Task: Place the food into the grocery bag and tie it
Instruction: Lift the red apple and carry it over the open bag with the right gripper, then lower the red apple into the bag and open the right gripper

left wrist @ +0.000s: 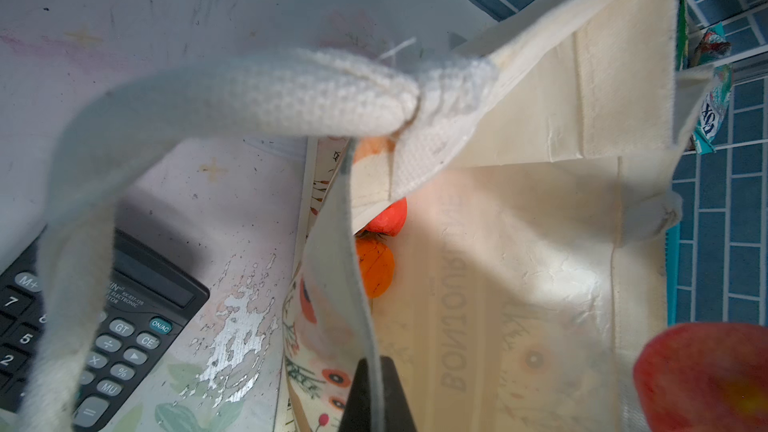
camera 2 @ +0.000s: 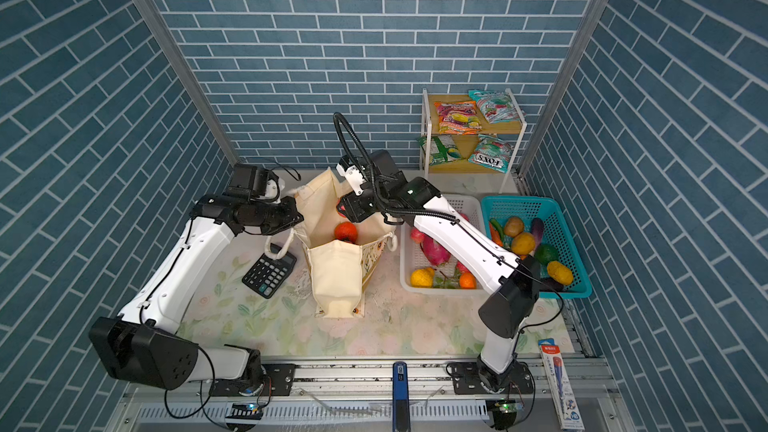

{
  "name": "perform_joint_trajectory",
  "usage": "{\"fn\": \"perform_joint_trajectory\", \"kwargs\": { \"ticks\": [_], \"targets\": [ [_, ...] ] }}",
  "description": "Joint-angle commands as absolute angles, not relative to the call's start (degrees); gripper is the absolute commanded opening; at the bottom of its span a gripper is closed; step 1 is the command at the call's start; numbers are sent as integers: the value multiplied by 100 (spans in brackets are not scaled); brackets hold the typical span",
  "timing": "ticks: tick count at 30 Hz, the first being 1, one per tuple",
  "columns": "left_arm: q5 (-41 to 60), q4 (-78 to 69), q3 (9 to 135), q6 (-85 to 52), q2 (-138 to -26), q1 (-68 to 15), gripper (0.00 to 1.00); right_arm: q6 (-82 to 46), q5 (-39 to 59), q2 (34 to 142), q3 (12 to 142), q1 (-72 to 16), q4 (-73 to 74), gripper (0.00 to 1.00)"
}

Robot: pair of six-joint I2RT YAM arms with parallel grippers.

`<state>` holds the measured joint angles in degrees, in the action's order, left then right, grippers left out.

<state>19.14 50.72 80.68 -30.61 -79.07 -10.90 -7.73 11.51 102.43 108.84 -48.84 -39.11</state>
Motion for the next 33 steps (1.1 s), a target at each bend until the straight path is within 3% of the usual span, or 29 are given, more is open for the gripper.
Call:
{"fn": "perform_joint_trajectory", "kwargs": {
  "ticks": [1,14,19,25,26,27,33],
  "targets": [
    [1924,5229,8058,-3021,-7887,-1123,0,-385,1380,10547,11171,-4945,-4153,18],
    [1972,5256,8227,-2979,-7963,-1116,0,-229,1407,11786,11510,-5082,-4572,24],
    [1981,5238,8248,-2973,-7981,-1118,0,-222,1304,12011,11401,-5098,-4467,31],
    [1944,5282,8321,-2929,-7998,-1121,0,105,1244,12120,11340,-5095,-4469,60],
    [1937,5303,8346,-2912,-8006,-1118,0,152,1223,12114,11338,-5099,-4475,71],
    [1924,5323,8381,-2888,-8020,-1120,0,180,1205,12104,11337,-5098,-4467,97],
    [1914,5353,8493,-2861,-8064,-1116,0,237,1070,11946,11505,-5095,-4463,99]
  ]
}}
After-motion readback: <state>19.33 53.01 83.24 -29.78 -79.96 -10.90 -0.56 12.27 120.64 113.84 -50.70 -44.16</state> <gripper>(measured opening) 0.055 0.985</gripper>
